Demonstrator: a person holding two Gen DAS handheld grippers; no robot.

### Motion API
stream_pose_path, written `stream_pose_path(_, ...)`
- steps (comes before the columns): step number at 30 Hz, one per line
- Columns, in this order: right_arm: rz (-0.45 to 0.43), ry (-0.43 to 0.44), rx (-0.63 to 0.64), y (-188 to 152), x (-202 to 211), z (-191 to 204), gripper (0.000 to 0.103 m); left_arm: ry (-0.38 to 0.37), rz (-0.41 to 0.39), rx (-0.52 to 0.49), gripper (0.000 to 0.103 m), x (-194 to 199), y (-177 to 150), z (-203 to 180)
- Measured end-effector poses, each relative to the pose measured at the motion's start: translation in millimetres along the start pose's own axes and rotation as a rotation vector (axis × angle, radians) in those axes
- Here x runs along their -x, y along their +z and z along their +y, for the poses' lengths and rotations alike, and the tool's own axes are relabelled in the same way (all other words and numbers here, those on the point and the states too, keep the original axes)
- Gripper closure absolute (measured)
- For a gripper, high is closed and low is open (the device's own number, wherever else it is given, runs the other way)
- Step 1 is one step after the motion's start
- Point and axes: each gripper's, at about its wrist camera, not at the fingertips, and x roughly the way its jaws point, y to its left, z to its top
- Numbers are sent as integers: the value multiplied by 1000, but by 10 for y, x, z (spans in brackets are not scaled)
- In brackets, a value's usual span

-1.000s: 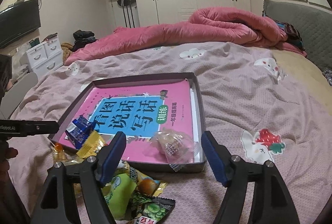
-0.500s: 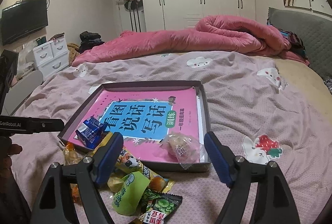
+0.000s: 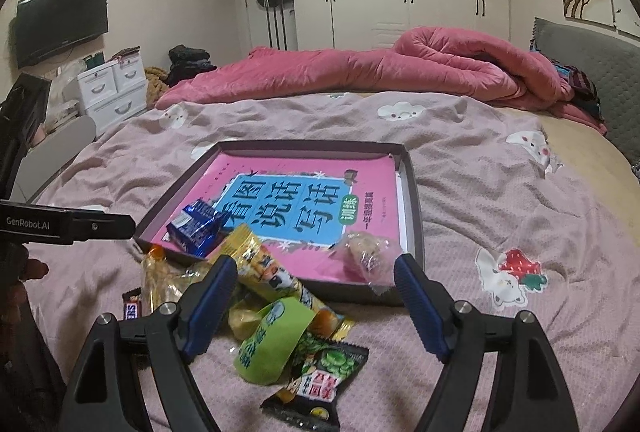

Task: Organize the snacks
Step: 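Move the left tool back over the Snickers bar beside the pile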

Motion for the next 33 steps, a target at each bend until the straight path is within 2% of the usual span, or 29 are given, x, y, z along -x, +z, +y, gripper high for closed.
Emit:
stream_pose_path(18, 27, -10, -18, -94, 91, -10, 23, -3, 37, -30, 21, 19, -241, -11)
stream_pose_path(22, 29, -10, -5, -95, 95, 23, 23, -26, 69, -18, 21, -2, -299, -13)
stream_pose_path(33, 48, -5, 31, -117, 72, 122, 23, -22, 105, -50, 21, -37, -442, -39)
